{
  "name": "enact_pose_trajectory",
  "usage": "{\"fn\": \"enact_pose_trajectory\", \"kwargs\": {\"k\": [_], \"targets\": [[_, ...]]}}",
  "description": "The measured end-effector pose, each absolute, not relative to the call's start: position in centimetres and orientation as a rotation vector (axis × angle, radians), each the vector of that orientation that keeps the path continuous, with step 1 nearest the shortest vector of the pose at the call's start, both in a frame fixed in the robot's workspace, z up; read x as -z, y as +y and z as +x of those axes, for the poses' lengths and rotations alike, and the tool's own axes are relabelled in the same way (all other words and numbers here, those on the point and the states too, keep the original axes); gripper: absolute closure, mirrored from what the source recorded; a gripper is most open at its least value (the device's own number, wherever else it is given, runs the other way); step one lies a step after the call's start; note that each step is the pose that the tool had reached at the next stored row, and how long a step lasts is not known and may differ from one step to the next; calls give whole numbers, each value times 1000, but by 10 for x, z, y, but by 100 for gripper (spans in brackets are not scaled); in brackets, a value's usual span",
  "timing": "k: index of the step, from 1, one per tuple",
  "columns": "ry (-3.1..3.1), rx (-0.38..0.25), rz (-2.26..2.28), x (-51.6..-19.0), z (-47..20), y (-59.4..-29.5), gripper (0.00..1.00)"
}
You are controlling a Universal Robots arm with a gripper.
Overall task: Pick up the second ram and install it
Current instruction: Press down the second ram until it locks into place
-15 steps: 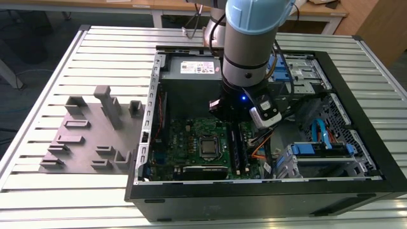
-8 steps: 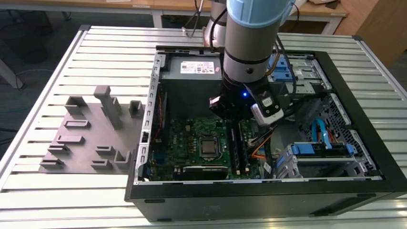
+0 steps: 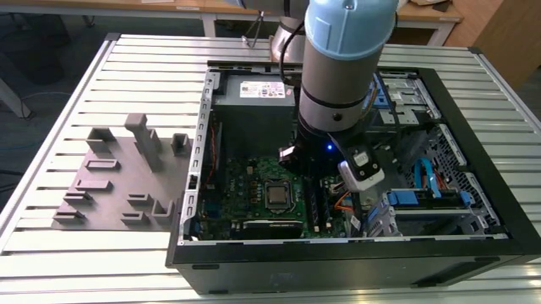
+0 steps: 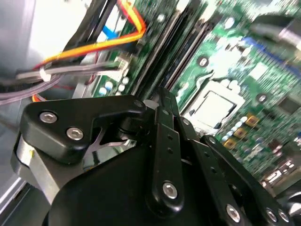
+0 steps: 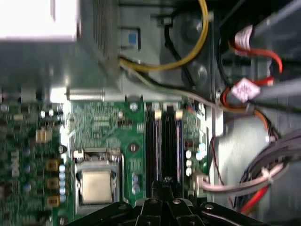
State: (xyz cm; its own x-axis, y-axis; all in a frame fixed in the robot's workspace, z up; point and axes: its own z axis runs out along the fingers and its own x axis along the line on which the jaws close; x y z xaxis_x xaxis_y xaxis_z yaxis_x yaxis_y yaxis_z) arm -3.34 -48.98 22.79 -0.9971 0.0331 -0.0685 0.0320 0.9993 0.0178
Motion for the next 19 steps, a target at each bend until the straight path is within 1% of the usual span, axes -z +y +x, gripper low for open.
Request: {"fn": "enact_pose_trajectory", "kwargs": {"k": [7,19], "targets": [[3072,-25,50,-227,-33,-513,93],[3072,-26,50,-221,-33,-516,93]]}}
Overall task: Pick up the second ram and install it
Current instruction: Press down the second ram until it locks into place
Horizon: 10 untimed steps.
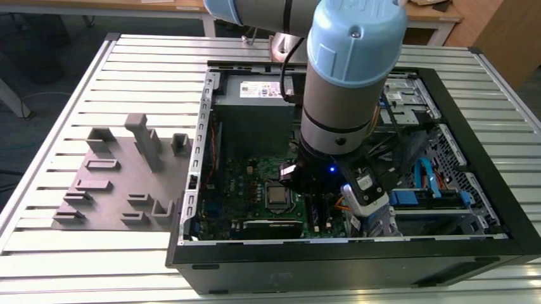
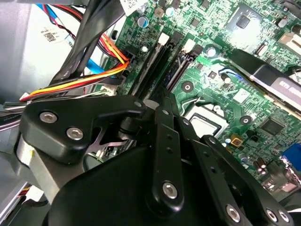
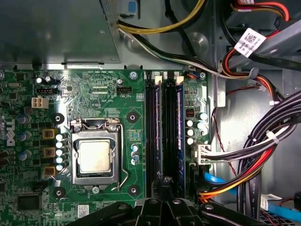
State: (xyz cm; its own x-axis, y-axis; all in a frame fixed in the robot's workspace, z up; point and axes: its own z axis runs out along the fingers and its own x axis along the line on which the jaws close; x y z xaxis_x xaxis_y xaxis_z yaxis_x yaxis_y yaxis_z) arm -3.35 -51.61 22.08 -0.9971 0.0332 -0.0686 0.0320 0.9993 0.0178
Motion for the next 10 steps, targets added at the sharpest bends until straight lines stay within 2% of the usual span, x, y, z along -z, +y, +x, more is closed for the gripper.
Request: {"fn": "enact_pose_trajectory", "kwargs": {"k": [10], "targets": [[3072,-29,50,-217,-33,-516,93]]}}
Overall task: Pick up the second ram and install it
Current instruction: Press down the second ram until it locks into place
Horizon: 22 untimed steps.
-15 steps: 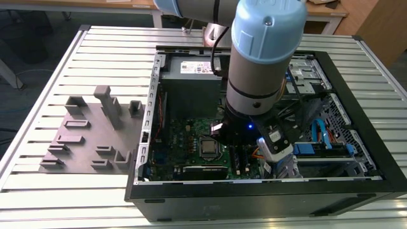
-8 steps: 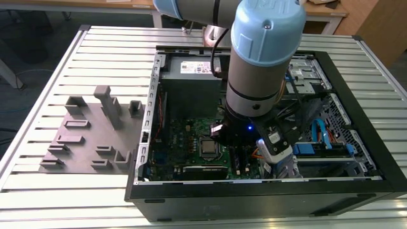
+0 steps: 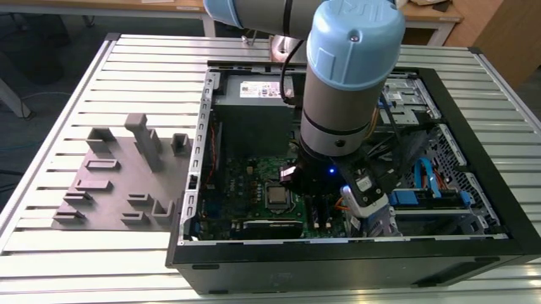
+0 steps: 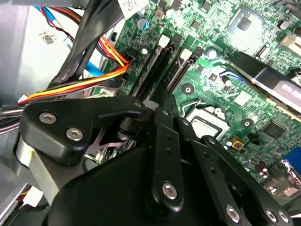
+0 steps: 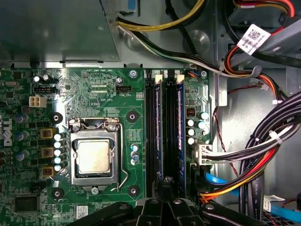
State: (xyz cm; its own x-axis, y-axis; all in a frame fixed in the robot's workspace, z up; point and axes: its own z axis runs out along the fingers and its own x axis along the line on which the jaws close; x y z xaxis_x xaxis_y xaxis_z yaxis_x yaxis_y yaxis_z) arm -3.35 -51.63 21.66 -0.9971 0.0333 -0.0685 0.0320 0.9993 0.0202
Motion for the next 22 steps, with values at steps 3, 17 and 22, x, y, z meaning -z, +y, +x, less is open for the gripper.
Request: {"fn": "enact_pose_trajectory", "kwargs": {"k": [3,17,22], "targets": [[3072,-34,50,-227,-33,-516,93],[3072,-45,51,-241,-33,-492,93],[3072,-45,51,-241,-33,-492,93]]}}
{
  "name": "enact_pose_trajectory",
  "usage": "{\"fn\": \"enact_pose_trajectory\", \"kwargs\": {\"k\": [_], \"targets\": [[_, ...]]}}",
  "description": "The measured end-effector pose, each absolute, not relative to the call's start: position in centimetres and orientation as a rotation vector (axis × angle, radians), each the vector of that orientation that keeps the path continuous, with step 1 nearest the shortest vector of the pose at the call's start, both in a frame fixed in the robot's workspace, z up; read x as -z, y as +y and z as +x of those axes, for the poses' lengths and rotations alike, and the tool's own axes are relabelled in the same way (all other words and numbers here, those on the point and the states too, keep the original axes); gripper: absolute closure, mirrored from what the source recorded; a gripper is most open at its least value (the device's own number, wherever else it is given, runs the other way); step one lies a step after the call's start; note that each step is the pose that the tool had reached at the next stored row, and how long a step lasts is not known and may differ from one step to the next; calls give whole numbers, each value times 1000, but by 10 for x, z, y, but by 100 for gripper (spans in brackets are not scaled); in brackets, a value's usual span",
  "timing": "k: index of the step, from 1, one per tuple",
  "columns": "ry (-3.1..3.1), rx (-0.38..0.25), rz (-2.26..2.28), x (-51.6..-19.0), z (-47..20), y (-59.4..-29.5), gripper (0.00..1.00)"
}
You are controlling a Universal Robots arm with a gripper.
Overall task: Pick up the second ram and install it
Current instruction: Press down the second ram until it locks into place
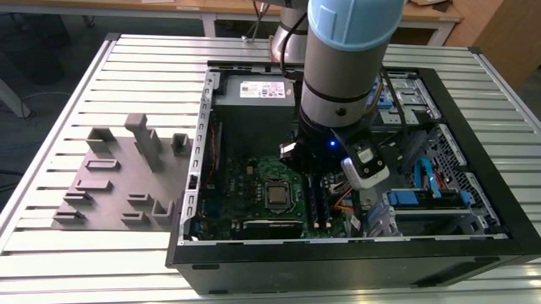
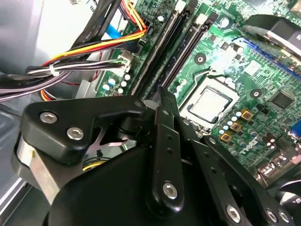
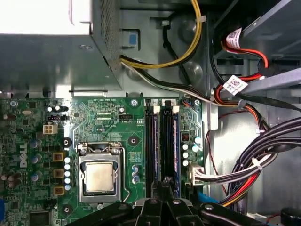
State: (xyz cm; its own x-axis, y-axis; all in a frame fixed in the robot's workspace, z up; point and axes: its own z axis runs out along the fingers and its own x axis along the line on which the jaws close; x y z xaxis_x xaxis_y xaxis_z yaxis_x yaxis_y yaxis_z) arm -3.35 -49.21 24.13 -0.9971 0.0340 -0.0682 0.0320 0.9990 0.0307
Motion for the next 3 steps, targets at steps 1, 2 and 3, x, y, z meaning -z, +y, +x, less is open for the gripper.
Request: {"fn": "enact_pose_trajectory", "kwargs": {"k": [1,2,3], "targets": [[3072,-45,51,-241,-33,-492,93],[3072,-45,51,-241,-33,-492,93],[3072,-45,51,-241,-33,-492,93]]}}
